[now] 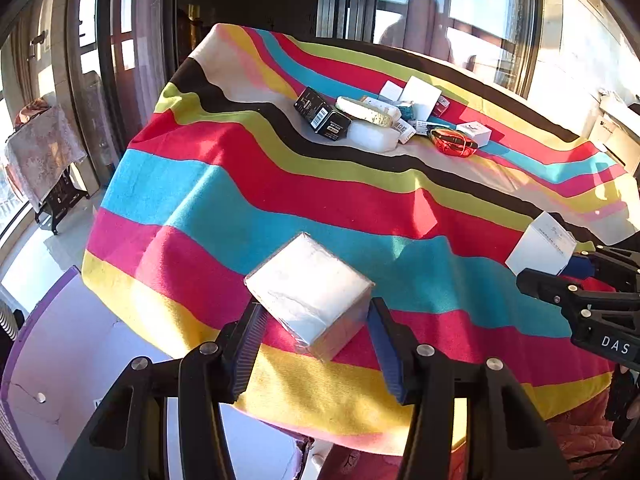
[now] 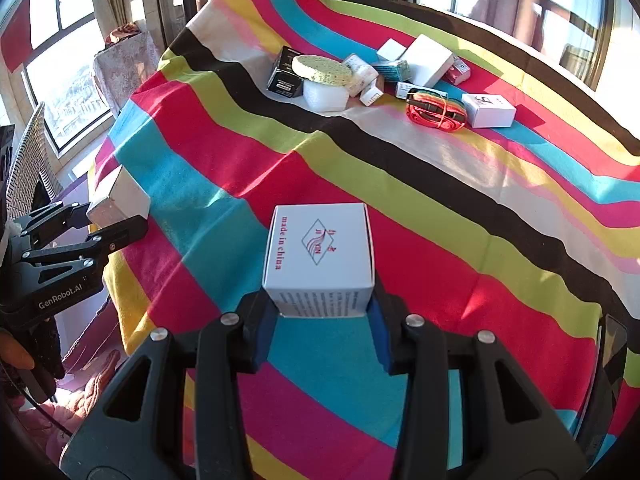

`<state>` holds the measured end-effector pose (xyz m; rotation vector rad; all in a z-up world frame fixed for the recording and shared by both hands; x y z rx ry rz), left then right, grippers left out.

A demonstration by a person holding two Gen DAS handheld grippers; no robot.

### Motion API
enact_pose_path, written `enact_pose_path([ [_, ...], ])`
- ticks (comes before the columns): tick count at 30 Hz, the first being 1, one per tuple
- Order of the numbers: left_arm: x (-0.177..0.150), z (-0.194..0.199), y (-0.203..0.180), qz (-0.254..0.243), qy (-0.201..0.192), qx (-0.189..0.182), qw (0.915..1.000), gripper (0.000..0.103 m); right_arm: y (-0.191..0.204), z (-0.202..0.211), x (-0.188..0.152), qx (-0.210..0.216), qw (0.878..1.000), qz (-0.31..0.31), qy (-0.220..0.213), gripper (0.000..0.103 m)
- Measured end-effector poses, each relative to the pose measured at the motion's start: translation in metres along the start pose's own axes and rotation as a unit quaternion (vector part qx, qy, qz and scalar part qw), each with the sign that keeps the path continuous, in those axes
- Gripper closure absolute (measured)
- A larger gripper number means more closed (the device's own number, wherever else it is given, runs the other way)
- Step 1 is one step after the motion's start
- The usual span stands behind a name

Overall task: Organize objects
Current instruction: 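Carry the wrapped cube in the left tool and the box in the right tool toward the bin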

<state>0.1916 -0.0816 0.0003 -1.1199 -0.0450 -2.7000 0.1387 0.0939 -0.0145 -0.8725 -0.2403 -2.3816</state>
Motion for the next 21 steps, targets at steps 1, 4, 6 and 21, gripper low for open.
enact_pose_path([
  [1,-0.002,0.002,0.002,0.0,-0.001,0.003,1.0,0.05,0.004,0.0,0.0,0.001,1.0,0.005,0.001,0.058],
  [4,-0.008,0.01,0.007,0.0,-0.006,0.009,0.9999,0.05,0.015,-0.002,0.0,0.005,1.0,0.016,0.005,0.058],
  [6,-0.011,0.014,0.012,0.004,-0.007,0.012,0.9999,0.05,0.022,-0.003,-0.001,0.006,1.0,0.025,0.006,0.058],
  [21,-0.04,0.031,0.075,0.076,0.006,0.051,0.9958,0.058,0.089,-0.002,0.009,0.033,0.992,0.118,0.006,0.058],
])
Point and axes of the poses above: each gripper's, at about its wrist camera, not at the fingertips, and z roughly against the way its jaws point, y to its left, x to its top, the point moved 3 cm from there along -z, roughly the way its jaws point
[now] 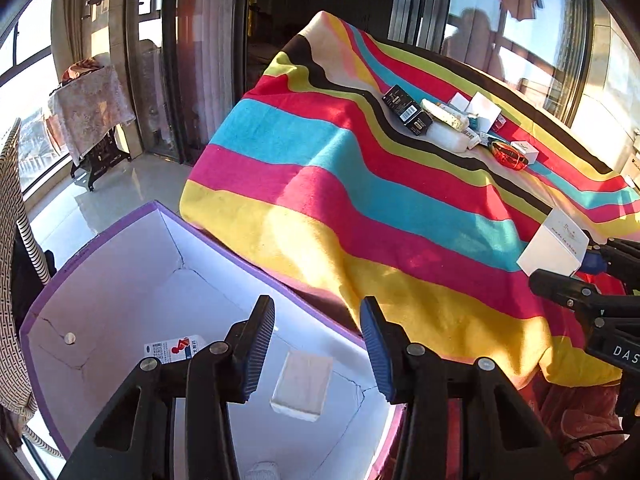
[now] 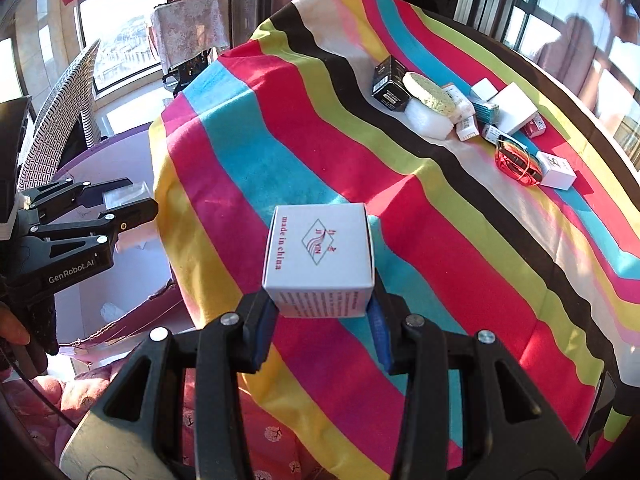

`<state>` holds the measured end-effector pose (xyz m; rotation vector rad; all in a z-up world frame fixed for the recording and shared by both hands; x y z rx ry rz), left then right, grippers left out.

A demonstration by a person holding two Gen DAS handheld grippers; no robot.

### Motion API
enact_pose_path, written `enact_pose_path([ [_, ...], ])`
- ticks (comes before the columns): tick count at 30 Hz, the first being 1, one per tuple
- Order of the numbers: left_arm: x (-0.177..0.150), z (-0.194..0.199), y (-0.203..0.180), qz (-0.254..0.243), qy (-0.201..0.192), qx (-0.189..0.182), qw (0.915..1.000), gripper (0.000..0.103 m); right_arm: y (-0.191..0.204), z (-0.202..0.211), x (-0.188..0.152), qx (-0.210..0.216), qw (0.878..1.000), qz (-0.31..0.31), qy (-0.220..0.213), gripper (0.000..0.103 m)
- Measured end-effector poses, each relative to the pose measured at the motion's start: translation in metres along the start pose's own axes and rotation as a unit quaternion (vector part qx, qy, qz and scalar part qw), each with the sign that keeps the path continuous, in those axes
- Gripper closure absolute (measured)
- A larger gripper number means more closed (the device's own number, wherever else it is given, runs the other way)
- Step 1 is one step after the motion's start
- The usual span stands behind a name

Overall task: Organize objects
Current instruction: 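Carry the wrapped cube in the left tool and the box in the right tool toward the bin, then open the left tool over the bin to drop the cube while the right tool releases its box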

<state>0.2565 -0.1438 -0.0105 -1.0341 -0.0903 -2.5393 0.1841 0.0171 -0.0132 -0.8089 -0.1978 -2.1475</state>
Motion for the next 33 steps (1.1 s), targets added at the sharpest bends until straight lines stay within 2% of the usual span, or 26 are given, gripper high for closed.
enact_pose_path([
  [3,-0.003,-0.002,0.009,0.005,0.001,0.007,1.0,0.06,0.017,-0.002,0.004,0.011,1.0,0.026,-0.003,0.058],
  [5,-0.005,-0.006,0.017,0.021,0.004,-0.002,0.9998,0.06,0.025,-0.003,0.006,0.017,0.999,0.036,-0.004,0.058],
  [9,-0.006,-0.009,0.034,0.057,0.017,-0.013,0.9982,0.06,0.025,-0.006,0.006,0.018,0.999,0.032,0.001,0.058],
  [12,-0.01,-0.004,0.049,0.065,0.019,0.001,0.9977,0.059,0.023,0.0,0.009,0.022,0.999,0.031,-0.003,0.058],
  [14,-0.014,0.001,0.061,0.075,0.024,0.013,0.9969,0.053,0.036,0.002,0.013,0.053,0.997,0.051,0.004,0.056],
  [16,-0.019,0.008,0.076,0.093,0.022,0.039,0.9947,0.033,0.062,0.004,0.018,0.096,0.993,0.075,0.004,0.056],
  [18,-0.026,0.017,0.094,0.114,0.012,0.074,0.9907,0.023,0.091,0.005,0.025,0.149,0.984,0.095,0.003,0.056],
  [20,-0.03,0.027,0.111,0.132,0.002,0.105,0.9857,0.021,0.12,0.003,0.029,0.201,0.972,0.121,0.009,0.055],
  [22,-0.032,0.037,0.127,0.144,-0.009,0.13,0.9809,0.021,0.14,0.0,0.03,0.218,0.966,0.141,0.009,0.044],
  [24,-0.031,0.046,0.14,0.151,-0.023,0.147,0.9772,0.019,0.144,0.0,0.031,0.22,0.966,0.138,-0.001,0.031],
  [25,-0.03,0.048,0.144,0.153,-0.028,0.152,0.9761,0.019,0.14,0.001,0.032,0.221,0.967,0.13,-0.005,0.028],
  [27,-0.025,0.048,0.145,0.159,-0.032,0.148,0.9757,0.019,0.127,0.001,0.032,0.215,0.971,0.106,-0.009,0.027],
  [29,-0.02,0.044,0.138,0.163,-0.035,0.128,0.9776,0.019,0.108,-0.001,0.032,0.203,0.976,0.079,-0.011,0.027],
  [33,0.0,0.023,0.093,0.152,-0.021,0.056,0.9865,0.018,0.056,-0.007,0.03,0.152,0.988,0.025,-0.015,0.026],
])
Point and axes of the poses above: each gripper's, at about its wrist camera, not at the fingertips, and z roughly against the way its jaws point, y to its left, x to its top, the point moved 3 cm from there along -z, roughly the way its jaws point
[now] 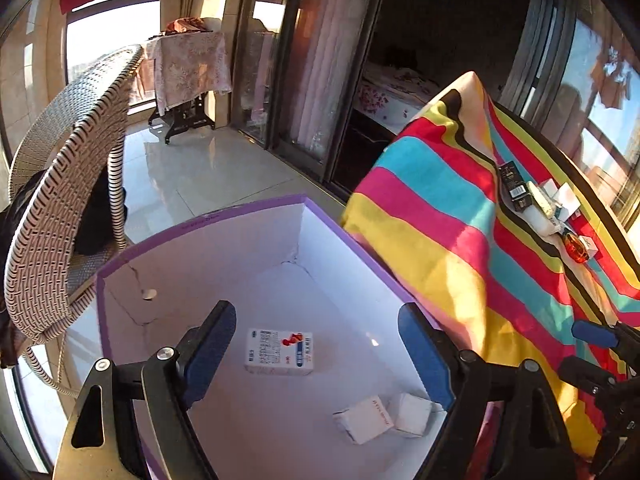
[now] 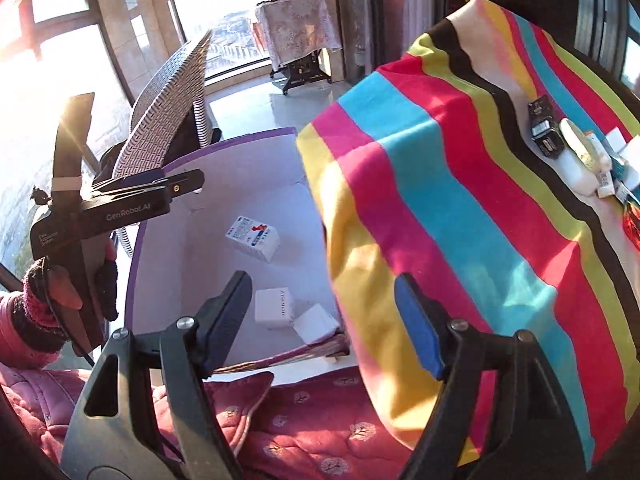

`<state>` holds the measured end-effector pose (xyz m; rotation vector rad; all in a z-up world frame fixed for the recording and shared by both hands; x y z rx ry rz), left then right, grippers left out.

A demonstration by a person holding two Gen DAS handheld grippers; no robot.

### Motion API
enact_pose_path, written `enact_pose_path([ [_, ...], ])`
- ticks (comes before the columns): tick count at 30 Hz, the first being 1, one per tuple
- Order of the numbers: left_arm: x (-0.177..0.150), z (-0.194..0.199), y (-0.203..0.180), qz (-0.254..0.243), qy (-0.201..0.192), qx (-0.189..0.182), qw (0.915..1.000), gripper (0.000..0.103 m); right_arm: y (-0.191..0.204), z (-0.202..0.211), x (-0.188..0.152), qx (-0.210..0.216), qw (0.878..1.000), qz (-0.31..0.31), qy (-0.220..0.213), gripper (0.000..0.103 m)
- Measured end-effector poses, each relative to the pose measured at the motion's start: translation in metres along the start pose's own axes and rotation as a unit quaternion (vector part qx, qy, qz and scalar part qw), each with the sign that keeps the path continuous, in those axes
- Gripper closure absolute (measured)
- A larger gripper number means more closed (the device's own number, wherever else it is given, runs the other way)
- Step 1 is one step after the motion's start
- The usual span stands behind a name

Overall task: Organize objects
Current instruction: 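Open the left tool over the bin to drop the cube while the right tool releases its box, then grasp the rainbow woven strap bundle with the right tool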

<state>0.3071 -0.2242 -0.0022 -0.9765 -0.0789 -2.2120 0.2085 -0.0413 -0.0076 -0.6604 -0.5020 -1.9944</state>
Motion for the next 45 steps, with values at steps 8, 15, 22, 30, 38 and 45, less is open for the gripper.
enact_pose_path([
  [8,0.016,-0.059,-0.154,-0.091,0.087,-0.131,0.9834,0.015,-0.149,0.036,-0.017,-0.131,0.979,-0.157,-0.015,0.02],
  [15,0.03,-0.105,-0.253,-0.16,0.075,-0.142,0.9738,0.015,-0.254,0.047,-0.037,-0.186,0.948,-0.256,-0.022,0.02],
  [22,0.034,-0.133,-0.279,-0.186,0.08,-0.128,0.9708,0.013,-0.338,0.013,-0.007,-0.213,0.924,-0.317,-0.017,0.017],
  [30,0.029,-0.133,-0.283,-0.209,0.084,-0.141,0.9641,0.0,-0.4,-0.014,0.038,-0.134,0.921,-0.363,-0.042,0.006],
  [38,0.028,-0.133,-0.284,-0.211,0.082,-0.137,0.9643,0.0,-0.387,0.003,0.02,-0.104,0.937,-0.331,-0.043,0.034],
  [45,0.028,-0.134,-0.285,-0.216,0.082,-0.131,0.9639,0.0,-0.317,0.047,-0.035,-0.104,0.945,-0.307,-0.045,0.033],
])
Point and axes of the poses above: each gripper's, at about its wrist camera, not at the fingertips, and z roughly against the way its jaws point, y to its left, x to its top, the point moved 3 cm from there along -z, roughly the way its jaws point
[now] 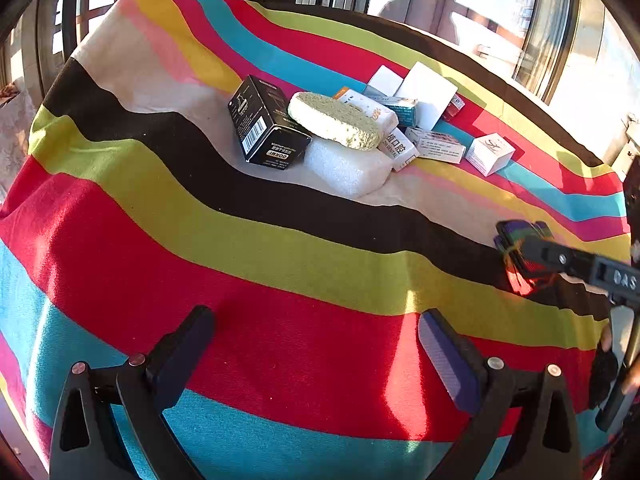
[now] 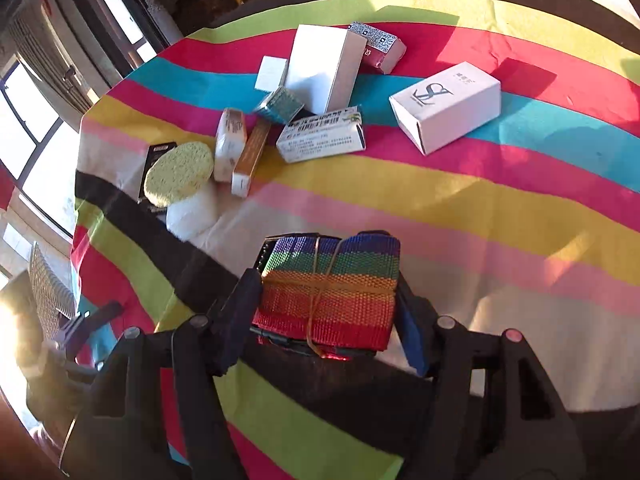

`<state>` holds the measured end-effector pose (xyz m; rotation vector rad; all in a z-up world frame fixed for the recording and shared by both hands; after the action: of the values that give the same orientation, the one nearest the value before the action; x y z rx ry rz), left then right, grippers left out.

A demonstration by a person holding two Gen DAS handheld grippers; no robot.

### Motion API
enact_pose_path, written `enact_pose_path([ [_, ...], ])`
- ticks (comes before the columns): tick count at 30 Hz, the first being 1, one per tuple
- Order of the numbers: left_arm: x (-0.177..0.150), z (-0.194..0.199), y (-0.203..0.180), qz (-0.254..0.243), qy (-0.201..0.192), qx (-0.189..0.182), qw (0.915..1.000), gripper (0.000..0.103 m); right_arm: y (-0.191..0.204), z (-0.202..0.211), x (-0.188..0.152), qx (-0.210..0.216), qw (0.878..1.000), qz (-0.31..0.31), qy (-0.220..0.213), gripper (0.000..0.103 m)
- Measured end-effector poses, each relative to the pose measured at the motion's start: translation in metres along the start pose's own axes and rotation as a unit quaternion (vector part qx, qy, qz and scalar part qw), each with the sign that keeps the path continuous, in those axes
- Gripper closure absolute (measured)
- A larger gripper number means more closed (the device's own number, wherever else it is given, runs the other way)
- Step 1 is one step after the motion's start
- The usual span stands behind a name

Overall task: Organize objects
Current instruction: 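Grasp the rainbow woven strap bundle with the right tool, then grasp the green sponge on white foam with the left tool and lift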

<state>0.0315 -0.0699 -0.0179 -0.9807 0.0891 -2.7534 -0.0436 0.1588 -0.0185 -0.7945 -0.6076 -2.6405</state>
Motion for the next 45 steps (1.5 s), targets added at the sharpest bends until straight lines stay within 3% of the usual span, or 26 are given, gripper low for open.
enact_pose_path([
  [4,0.0,-0.001,-0.001,-0.005,0.002,0.006,1.0,0.0,-0.005,0.014,-0.022,0.045,0.998,0.035,0.022,0.019],
  [5,0.0,-0.001,-0.001,-0.006,0.003,0.007,1.0,0.0,0.0,0.012,-0.025,0.042,0.997,0.061,0.028,0.018],
  [8,0.0,-0.002,-0.003,-0.01,0.004,0.012,0.9999,0.0,0.0,0.013,-0.026,-0.019,0.987,0.154,0.03,0.018],
  [10,0.0,-0.003,-0.004,-0.013,0.006,0.016,0.9998,0.0,-0.005,0.004,-0.015,0.003,0.983,0.179,0.028,0.009],
  [12,-0.001,-0.004,-0.005,-0.019,0.009,0.022,0.9995,0.0,-0.009,-0.008,-0.007,0.033,0.98,0.193,0.047,0.008],
  [15,-0.001,-0.005,-0.006,-0.024,0.012,0.028,0.9992,0.0,0.0,-0.018,-0.002,0.043,0.968,0.24,0.056,0.006],
  [17,-0.001,-0.006,-0.007,-0.026,0.013,0.03,0.9991,0.0,0.005,-0.019,-0.002,0.047,0.965,0.253,0.054,0.012],
  [18,-0.001,-0.007,-0.007,-0.029,0.015,0.031,0.999,0.0,0.009,-0.015,-0.004,0.057,0.964,0.254,0.048,0.031],
  [19,-0.001,-0.008,-0.008,-0.033,0.018,0.033,0.9987,0.0,0.012,-0.011,-0.006,0.056,0.966,0.249,0.042,0.039],
  [22,0.002,-0.011,-0.011,-0.039,0.032,0.044,0.9977,0.0,0.02,0.005,-0.023,-0.012,0.966,0.259,0.011,0.039],
  [25,0.018,-0.024,-0.017,-0.021,0.06,0.048,0.9968,0.0,0.018,0.019,-0.039,-0.047,0.973,0.226,-0.006,0.039],
  [29,0.056,-0.054,-0.022,0.029,0.062,0.066,0.9955,0.0,0.011,0.023,-0.042,-0.059,0.98,0.191,-0.008,0.039],
  [33,0.095,-0.091,-0.028,0.052,0.064,0.111,0.9904,0.0,0.008,0.019,-0.04,-0.056,0.982,0.18,0.0,0.038],
  [36,0.109,-0.104,-0.031,0.068,0.058,0.124,0.9882,0.001,0.008,0.018,-0.04,-0.054,0.983,0.178,0.001,0.038],
  [38,0.108,-0.098,-0.035,0.059,0.035,0.124,0.9899,0.02,0.008,0.018,-0.04,-0.054,0.983,0.176,0.001,0.038],
  [39,0.104,-0.091,-0.039,0.048,0.024,0.115,0.9919,0.053,0.007,0.018,-0.041,-0.053,0.983,0.176,0.001,0.038],
  [45,0.036,-0.035,-0.037,0.0,0.02,0.009,0.9998,0.053,0.006,0.018,-0.043,-0.052,0.983,0.175,0.001,0.038],
])
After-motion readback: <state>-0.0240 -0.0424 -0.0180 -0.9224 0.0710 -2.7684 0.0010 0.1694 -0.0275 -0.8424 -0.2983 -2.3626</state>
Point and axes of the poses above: each gripper's, at about its wrist camera, not at the fingertips, and z roughly against the way its jaws point, y to its left, x to its top, the point moved 3 cm from there along -z, roughly the way its jaws point
